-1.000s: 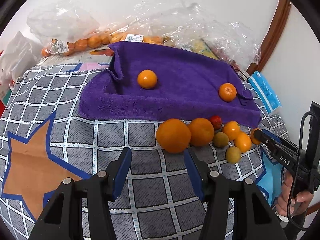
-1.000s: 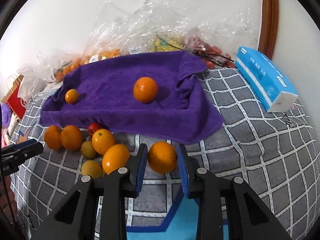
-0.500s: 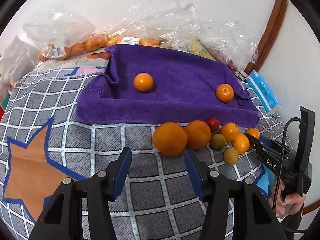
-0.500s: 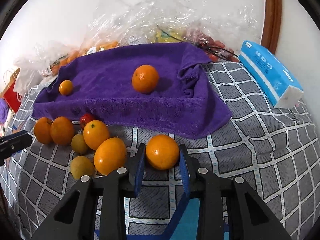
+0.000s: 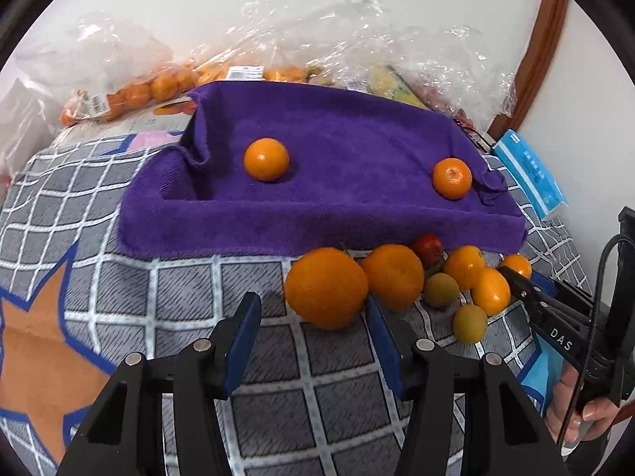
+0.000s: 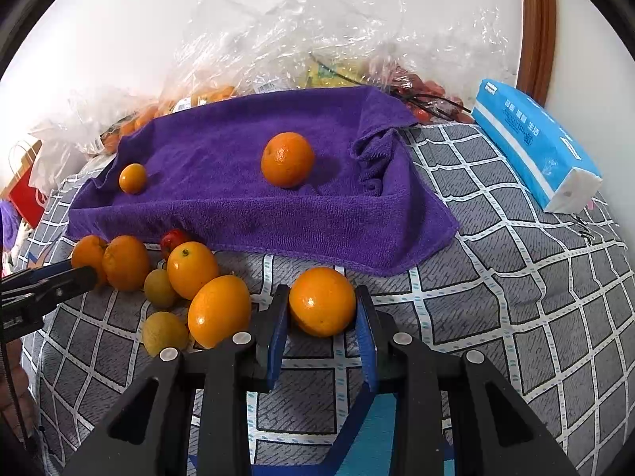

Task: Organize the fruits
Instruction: 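Close the left tool on the large mandarin while the right tool lifts its orange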

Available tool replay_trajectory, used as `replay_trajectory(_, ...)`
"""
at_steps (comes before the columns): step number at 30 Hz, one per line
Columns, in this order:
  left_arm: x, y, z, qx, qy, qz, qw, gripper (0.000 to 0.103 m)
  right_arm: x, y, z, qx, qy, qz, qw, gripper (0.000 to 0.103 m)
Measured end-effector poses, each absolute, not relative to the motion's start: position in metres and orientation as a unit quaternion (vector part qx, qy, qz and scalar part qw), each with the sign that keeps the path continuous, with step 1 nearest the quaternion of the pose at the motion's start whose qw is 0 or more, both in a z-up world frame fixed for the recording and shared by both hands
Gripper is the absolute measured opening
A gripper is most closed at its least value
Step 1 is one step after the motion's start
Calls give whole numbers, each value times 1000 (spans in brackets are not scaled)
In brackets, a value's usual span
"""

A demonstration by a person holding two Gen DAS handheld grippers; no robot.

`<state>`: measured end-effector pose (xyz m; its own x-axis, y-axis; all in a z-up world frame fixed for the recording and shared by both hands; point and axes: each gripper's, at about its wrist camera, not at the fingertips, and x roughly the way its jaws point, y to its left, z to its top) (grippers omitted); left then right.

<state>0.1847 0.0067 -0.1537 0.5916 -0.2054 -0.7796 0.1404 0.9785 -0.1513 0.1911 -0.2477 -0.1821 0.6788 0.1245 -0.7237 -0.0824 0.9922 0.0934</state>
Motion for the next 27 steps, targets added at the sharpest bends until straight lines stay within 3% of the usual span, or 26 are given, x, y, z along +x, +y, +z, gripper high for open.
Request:
replay_trajectory(2,185,6,-157,-37,433,-102,895,52,190,-247,-182,25,396,56,916,32)
replay_trajectory(4,183,7,-159,-49,417,-117,900,41,189,-247,-181,26,393,60,917,32)
replay_trajectory(15,171,11,-144,-68,375,-119,917,41,174,-243,-170,27,349,80,933,32)
replay_trajectory(27,171,16,-137,-110,389,-160,900,41,162,-244,-160,18,344,61,937,32)
